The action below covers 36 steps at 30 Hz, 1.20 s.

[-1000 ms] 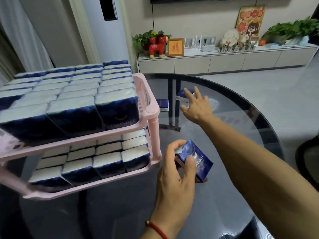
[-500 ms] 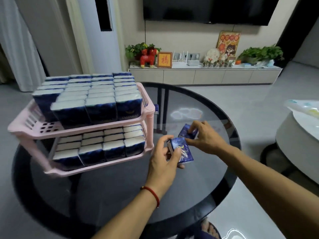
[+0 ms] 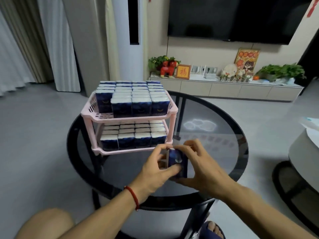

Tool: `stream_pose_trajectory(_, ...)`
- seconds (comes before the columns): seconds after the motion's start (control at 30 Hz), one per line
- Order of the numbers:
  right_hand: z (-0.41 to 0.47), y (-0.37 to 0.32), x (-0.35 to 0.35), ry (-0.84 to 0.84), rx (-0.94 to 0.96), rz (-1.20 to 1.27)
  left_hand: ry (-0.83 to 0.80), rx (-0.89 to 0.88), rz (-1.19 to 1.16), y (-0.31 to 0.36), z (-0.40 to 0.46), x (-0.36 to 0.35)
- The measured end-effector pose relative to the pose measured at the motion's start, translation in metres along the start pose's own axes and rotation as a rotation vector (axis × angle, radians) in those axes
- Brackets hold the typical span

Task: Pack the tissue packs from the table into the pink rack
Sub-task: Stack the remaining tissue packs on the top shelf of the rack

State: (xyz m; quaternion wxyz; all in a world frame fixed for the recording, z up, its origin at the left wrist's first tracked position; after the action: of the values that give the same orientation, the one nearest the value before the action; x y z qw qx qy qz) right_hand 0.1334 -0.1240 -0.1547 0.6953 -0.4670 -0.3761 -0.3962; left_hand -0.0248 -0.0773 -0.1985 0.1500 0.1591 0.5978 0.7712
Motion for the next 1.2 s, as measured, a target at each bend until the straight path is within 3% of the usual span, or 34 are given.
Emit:
stream_pose_trajectory(0.13, 0.009, -0.011, -0.019, -0.034, 0.047, 0.053, 0.008, -0.12, 0.284, 0.007, -0.004, 0.031)
stream_pose_trajectory(0.47, 0.037, -0.023, -0.038, -0.116, -0.009, 0.25, -0.098, -0.109, 0.531, 0.003, -0.016, 0.069)
stream_pose_trajectory(0.67, 0.048, -0.04, -0.024, -0.058, 0.029, 0.26, -0.086, -0.323, 0.748, 0.04, -0.018, 0.079)
stream_pose_trajectory(0.83, 0.053, -0.063, -0.015, 0.011, 0.112, 0.398, -0.033, -0.391, 0.854, 0.085, -0.026, 0.114)
stream_pose_trajectory(1.03, 0.065, -0.067, -0.007, 0.127, 0.043, 0.467, 0.181, -0.348, 0.684, 0.153, -0.025, 0.185)
stream_pose_trajectory(1.2, 0.069, -0.073, -0.006, 0.146, 0.09, 0.433, 0.21, -0.279, 0.607, 0.186, 0.015, 0.217)
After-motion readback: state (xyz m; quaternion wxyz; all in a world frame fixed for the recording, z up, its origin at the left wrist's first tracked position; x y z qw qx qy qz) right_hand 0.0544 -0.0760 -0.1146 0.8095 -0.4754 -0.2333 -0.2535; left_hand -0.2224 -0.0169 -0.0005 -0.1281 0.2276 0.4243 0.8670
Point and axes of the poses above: each hand's wrist, its own z-axis towards the middle knuckle, its own x-axis out of the back of the hand, y = z × x, the point moved 4 cm from there along z, towards the middle knuckle, and after that the axes turned 11 degrees about -x, right-handed, at the moved point
